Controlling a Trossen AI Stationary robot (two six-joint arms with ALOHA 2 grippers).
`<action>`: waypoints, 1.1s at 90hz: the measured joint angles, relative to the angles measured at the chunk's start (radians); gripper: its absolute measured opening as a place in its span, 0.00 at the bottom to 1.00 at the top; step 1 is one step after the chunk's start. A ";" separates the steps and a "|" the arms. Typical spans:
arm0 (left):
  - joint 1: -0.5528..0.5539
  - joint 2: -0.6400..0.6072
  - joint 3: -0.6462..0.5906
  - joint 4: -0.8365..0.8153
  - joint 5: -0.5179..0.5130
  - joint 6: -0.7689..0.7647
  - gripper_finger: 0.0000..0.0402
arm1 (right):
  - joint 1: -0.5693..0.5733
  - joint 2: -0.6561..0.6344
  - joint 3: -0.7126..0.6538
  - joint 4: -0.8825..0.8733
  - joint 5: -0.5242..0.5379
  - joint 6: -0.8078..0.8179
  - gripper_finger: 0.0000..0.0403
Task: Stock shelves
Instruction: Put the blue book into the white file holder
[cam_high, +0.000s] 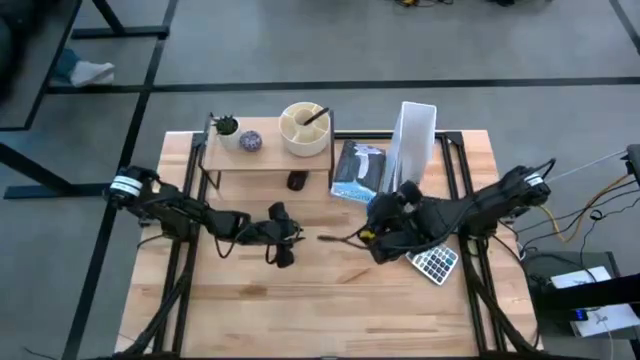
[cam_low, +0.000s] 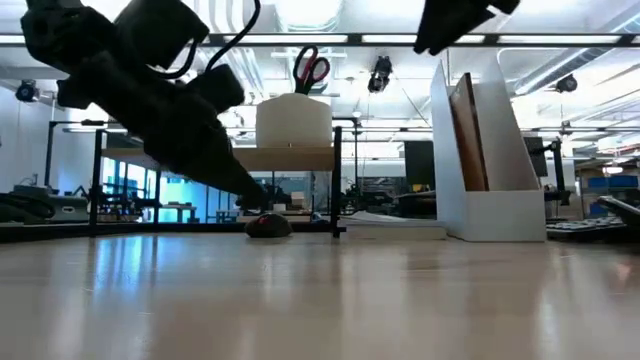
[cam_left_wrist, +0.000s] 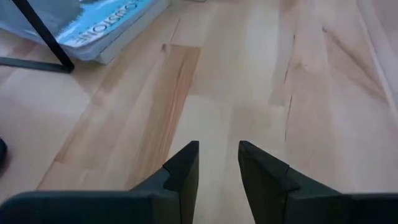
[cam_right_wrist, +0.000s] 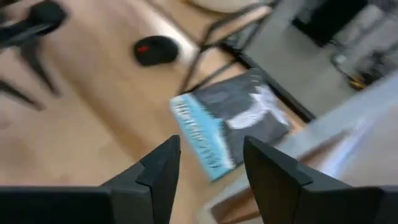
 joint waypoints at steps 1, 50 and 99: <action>0.000 0.000 0.000 0.001 0.000 0.001 0.24 | 0.000 0.006 0.000 0.010 -0.003 -0.009 0.36; -0.002 0.000 0.000 -0.029 0.000 0.009 0.24 | -0.216 0.265 -0.001 0.086 -0.159 -0.197 0.02; -0.008 0.000 -0.011 -0.065 0.000 -0.014 0.24 | -0.416 0.294 -0.039 0.289 -0.300 -0.654 0.00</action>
